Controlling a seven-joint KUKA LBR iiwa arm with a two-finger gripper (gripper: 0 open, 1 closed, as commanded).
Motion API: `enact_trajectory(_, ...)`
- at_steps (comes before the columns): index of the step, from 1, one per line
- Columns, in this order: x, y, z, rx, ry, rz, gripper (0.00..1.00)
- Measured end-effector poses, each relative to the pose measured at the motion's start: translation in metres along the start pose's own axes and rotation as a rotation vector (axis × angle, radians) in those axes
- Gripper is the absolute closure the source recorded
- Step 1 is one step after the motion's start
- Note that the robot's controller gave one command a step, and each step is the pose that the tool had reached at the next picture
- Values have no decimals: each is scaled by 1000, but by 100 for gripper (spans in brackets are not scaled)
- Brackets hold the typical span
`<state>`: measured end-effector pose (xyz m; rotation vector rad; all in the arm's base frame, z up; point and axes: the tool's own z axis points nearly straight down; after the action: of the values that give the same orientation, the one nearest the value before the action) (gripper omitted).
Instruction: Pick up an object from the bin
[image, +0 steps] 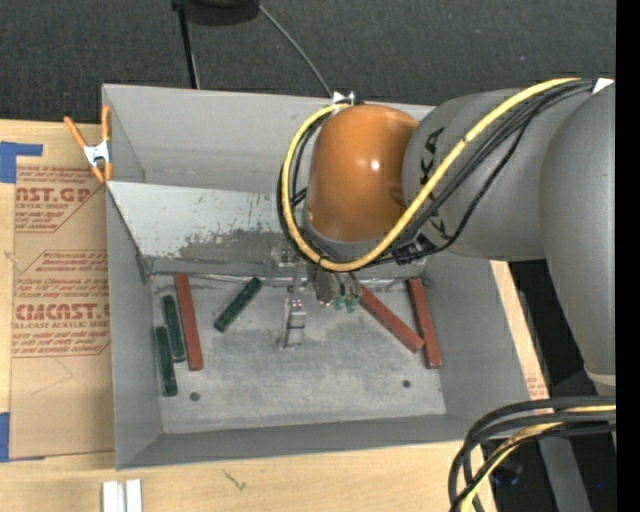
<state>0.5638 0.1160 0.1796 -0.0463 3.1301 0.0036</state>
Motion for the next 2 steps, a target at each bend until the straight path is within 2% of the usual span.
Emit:
enact_trajectory(1,39,0,9,1,26,-272,0)
enact_trajectory(2,16,7,17,0,-1,-440,0)
